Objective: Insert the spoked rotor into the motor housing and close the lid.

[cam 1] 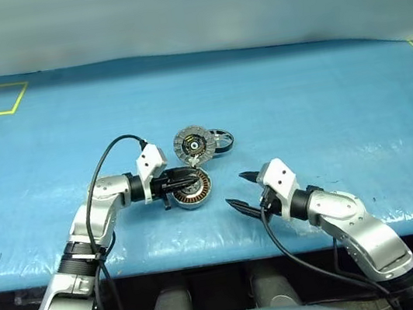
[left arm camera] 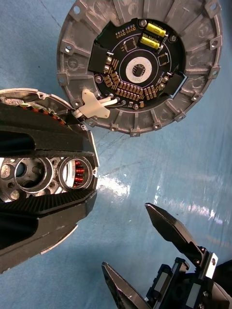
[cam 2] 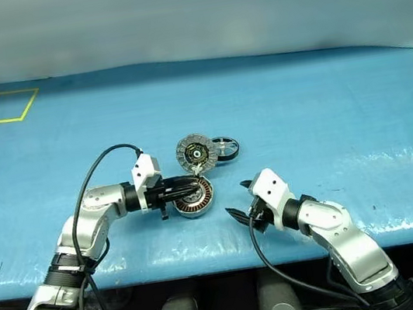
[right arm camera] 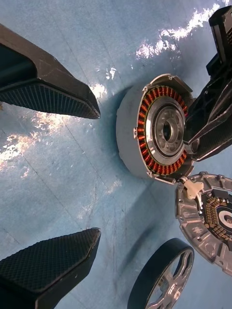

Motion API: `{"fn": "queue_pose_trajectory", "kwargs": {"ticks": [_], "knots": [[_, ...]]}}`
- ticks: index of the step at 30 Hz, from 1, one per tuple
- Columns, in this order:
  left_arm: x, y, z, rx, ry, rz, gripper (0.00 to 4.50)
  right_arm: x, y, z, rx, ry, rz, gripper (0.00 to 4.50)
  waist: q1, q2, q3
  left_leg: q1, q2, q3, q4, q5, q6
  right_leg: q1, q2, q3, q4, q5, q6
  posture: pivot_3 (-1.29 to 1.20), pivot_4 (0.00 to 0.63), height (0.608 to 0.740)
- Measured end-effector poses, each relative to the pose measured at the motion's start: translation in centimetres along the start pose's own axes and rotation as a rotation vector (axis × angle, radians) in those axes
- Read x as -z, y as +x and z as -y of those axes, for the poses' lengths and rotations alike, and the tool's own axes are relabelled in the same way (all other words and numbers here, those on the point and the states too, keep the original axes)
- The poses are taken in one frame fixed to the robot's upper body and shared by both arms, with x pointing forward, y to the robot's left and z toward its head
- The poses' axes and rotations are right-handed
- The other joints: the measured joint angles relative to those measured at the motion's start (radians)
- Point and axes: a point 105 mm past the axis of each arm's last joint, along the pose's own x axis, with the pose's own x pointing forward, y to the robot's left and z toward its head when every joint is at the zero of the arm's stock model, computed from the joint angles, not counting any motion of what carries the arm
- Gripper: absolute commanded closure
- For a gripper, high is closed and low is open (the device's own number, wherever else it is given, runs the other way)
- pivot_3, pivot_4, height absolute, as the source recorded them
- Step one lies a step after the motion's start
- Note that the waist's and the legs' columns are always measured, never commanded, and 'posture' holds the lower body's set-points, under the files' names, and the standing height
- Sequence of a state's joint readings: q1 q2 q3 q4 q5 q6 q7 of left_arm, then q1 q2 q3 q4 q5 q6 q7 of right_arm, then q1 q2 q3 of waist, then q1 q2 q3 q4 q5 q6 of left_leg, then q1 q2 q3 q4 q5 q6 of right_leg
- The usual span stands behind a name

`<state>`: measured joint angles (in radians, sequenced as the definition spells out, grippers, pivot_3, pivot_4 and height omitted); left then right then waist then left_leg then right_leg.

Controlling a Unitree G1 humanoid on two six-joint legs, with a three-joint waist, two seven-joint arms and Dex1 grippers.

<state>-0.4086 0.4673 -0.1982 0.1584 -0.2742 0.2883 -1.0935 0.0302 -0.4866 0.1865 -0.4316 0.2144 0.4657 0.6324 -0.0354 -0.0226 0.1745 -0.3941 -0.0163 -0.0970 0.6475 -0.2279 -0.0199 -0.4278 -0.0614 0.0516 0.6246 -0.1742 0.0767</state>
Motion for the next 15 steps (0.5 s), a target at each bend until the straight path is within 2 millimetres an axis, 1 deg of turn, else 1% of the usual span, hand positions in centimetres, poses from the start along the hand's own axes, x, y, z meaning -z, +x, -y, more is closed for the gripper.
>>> {"fn": "queue_pose_trajectory", "kwargs": {"ticks": [15], "knots": [[1.03, -0.13, -0.2, -0.018, 0.018, -0.059, 3.82, 0.01, -0.01, 0.23, 0.009, -0.017, -0.009, 0.69, 0.001, 0.0, 0.0, 0.0, 0.0, 0.0, 0.0, 0.0, 0.0, 0.0, 0.0, 0.0, 0.0, 0.0, 0.0, 0.0, 0.15, 0.74]]}}
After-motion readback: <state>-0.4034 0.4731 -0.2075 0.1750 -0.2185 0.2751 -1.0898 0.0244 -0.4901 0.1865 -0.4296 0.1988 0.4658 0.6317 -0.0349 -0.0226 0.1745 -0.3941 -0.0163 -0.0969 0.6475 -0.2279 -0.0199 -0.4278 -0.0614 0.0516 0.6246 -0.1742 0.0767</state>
